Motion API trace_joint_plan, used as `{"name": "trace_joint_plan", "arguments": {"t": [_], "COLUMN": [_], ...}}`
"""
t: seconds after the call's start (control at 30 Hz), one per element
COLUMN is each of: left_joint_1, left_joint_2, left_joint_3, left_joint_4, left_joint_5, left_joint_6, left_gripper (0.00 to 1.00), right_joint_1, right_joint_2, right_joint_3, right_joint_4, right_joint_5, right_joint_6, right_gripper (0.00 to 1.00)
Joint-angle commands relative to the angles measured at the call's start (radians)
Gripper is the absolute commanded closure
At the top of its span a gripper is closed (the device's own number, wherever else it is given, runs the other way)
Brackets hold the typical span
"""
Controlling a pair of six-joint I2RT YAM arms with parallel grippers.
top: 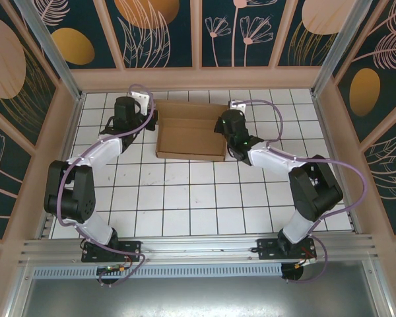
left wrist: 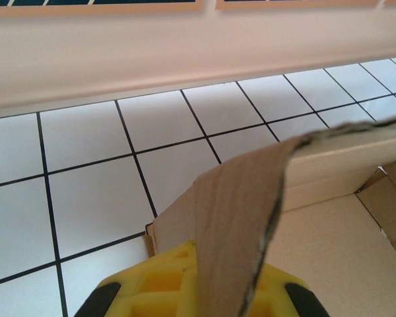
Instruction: Fold the paper box
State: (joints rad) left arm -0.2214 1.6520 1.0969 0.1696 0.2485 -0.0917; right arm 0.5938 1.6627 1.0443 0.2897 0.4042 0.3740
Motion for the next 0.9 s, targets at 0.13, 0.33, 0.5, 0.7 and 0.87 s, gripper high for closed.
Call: {"name": "trace_joint_plan", "arguments": {"t": [0.13, 0.33, 0.5, 0.7, 0.87], "left_joint_1": [-0.026, -0.044, -0.049, -0.055, -0.089], "left_joint_2": [-0.022, -0.069, -0.077, -0.092, -0.109], "left_joint_3": [-0.091, -0.204, -0.265, -0.36, -0.442], "left_joint_4": [0.131, 0.249, 0.293, 0.388, 0.481], "left_joint_5": [0.092, 0.089, 0.072, 0.07, 0.025], "left_joint_6": [0.009, 0.015, -0.003, -0.009, 0.01], "left_gripper": [1.0, 1.0, 1.0, 1.0, 1.0], "right_joint_1": [0.053, 0.091, 0.111, 0.15, 0.18], "right_joint_2": [-0.069, -0.09, -0.086, -0.058, -0.03], "right_joint_3": [-0.12, -0.219, -0.28, -0.366, -0.414], "right_joint_4": [0.248, 0.373, 0.449, 0.607, 0.697], "right_joint_5": [-0.013, 0.047, 0.063, 0.073, 0.082], "right_joint_6": [-0.01, -0.082, -0.115, -0.19, -0.225], "right_gripper": [1.0, 1.0, 1.0, 1.0, 1.0]}}
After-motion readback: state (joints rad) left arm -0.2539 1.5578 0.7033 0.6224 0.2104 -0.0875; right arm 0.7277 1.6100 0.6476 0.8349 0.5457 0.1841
